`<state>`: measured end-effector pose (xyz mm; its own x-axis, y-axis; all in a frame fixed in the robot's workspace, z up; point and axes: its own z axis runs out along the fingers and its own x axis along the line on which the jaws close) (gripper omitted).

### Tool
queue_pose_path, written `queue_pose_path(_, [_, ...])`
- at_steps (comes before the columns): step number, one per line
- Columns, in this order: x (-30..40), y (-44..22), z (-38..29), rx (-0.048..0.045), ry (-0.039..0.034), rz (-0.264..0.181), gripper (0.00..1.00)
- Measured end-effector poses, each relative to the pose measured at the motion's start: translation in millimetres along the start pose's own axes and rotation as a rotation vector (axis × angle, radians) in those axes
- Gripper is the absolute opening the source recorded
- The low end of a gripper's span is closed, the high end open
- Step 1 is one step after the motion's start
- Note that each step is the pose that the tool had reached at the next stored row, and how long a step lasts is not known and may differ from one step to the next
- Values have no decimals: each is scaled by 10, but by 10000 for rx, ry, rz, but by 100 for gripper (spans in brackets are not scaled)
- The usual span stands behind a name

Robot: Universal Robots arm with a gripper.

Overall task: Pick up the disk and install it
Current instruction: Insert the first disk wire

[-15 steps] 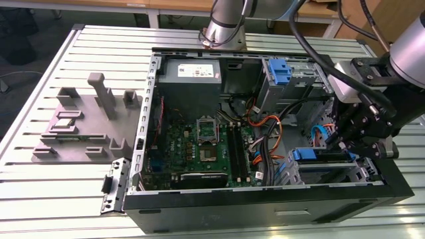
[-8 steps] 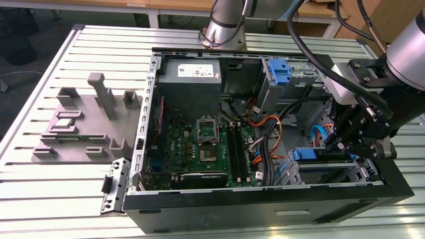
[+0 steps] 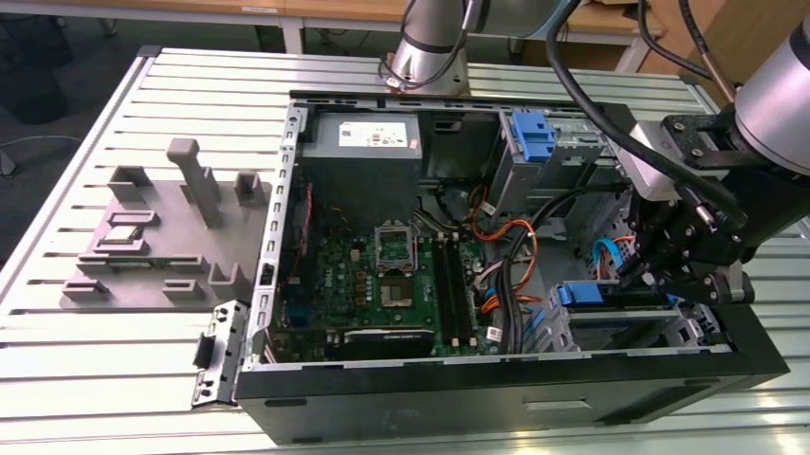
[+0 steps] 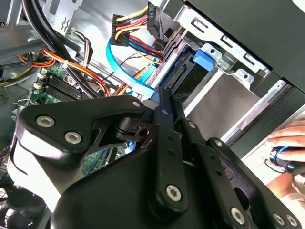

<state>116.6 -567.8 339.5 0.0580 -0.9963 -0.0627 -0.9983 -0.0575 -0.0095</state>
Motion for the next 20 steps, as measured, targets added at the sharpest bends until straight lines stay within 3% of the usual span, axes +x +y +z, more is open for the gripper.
queue_pose_path(5, [0, -2, 5, 19, 0, 307, 16])
queue_pose_path(20, [2, -2, 28, 22, 2, 343, 16])
